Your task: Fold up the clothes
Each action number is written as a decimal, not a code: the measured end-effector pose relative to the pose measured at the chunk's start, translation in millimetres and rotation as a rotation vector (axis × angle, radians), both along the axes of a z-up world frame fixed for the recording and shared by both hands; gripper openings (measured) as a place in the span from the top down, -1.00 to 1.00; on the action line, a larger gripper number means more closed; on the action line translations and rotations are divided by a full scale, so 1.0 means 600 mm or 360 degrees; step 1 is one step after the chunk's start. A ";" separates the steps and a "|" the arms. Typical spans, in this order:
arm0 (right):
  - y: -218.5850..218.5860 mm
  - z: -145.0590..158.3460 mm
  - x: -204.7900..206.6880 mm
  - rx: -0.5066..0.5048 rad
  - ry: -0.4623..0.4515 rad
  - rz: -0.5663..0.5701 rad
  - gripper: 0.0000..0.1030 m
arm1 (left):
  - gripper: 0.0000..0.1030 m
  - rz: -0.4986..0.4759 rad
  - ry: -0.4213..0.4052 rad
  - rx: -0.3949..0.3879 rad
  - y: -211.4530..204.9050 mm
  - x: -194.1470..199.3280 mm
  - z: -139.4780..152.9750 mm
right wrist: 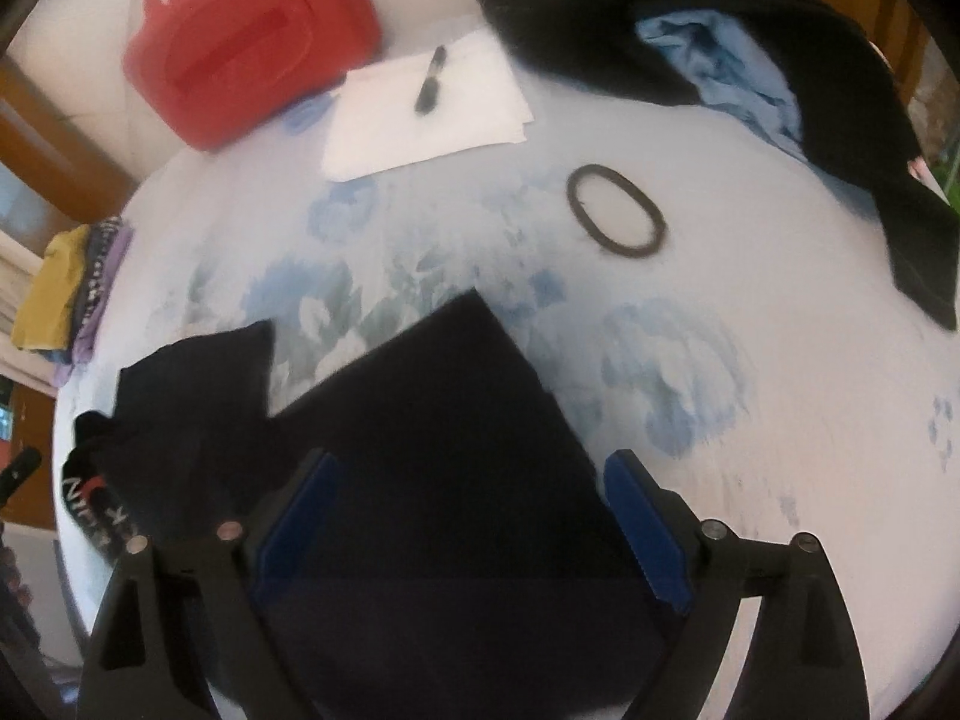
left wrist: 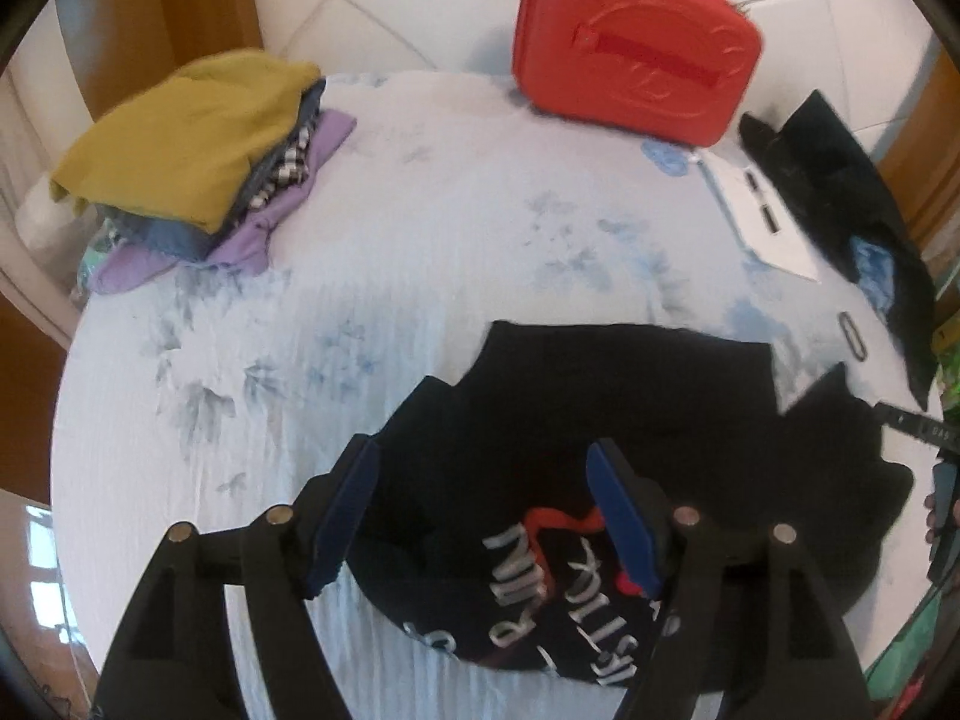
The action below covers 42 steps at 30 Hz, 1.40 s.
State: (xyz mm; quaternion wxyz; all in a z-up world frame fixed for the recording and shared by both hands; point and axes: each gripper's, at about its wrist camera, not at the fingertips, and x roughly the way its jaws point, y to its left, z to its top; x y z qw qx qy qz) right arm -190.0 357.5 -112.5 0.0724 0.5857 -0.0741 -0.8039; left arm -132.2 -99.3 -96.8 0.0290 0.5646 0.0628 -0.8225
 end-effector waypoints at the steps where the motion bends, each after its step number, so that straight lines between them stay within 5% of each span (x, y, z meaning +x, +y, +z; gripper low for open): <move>1: -0.003 -0.005 -0.012 0.0013 -0.0005 -0.0005 -0.76 | -0.39 0.0004 -0.0005 -0.0011 -0.002 -0.007 -0.005; 8: -0.031 -0.055 -0.088 0.0097 -0.0080 -0.0022 -0.78 | -0.37 0.0031 -0.0076 -0.0017 -0.016 -0.034 -0.051; 12: -0.059 -0.074 -0.092 0.0236 -0.0115 0.0041 -0.77 | 0.00 0.0030 -0.0136 0.0038 -0.020 -0.034 -0.080; 15: -0.079 -0.073 -0.087 0.0339 -0.0099 0.0104 -0.05 | 0.62 -0.0008 -0.0129 0.0106 -0.012 -0.031 -0.074; 16: -0.081 -0.067 -0.084 0.0330 -0.0090 0.0117 0.78 | 0.66 -0.0013 -0.0123 0.0094 -0.007 -0.032 -0.069; 17: -0.080 -0.059 -0.081 0.0284 -0.0088 0.0134 0.88 | 0.71 -0.0027 -0.0107 0.0067 -0.001 -0.032 -0.061; 22: -0.059 0.008 -0.067 0.0138 0.0069 0.0145 0.88 | 0.74 -0.0052 0.0093 0.0063 0.002 -0.045 0.021; 27: -0.017 0.183 -0.064 -0.0017 0.0542 0.0035 0.89 | 0.75 -0.0041 0.0495 0.0047 -0.004 -0.069 0.182; 32: 0.015 0.380 -0.040 -0.0144 0.1090 -0.0083 0.89 | 0.84 0.0067 0.1037 -0.0046 -0.014 -0.051 0.375; 34: 0.034 0.444 -0.016 -0.0189 0.1277 -0.0126 0.89 | 0.84 0.0095 0.1129 -0.0040 -0.024 -0.041 0.417; 38: 0.065 0.499 0.022 -0.0281 0.1404 -0.0150 0.89 | 0.84 0.0052 0.0980 -0.0022 -0.024 -0.035 0.396; 42: 0.094 0.429 0.075 -0.0308 0.1225 -0.0151 0.89 | 0.84 -0.0002 0.0722 0.0034 -0.004 -0.016 0.284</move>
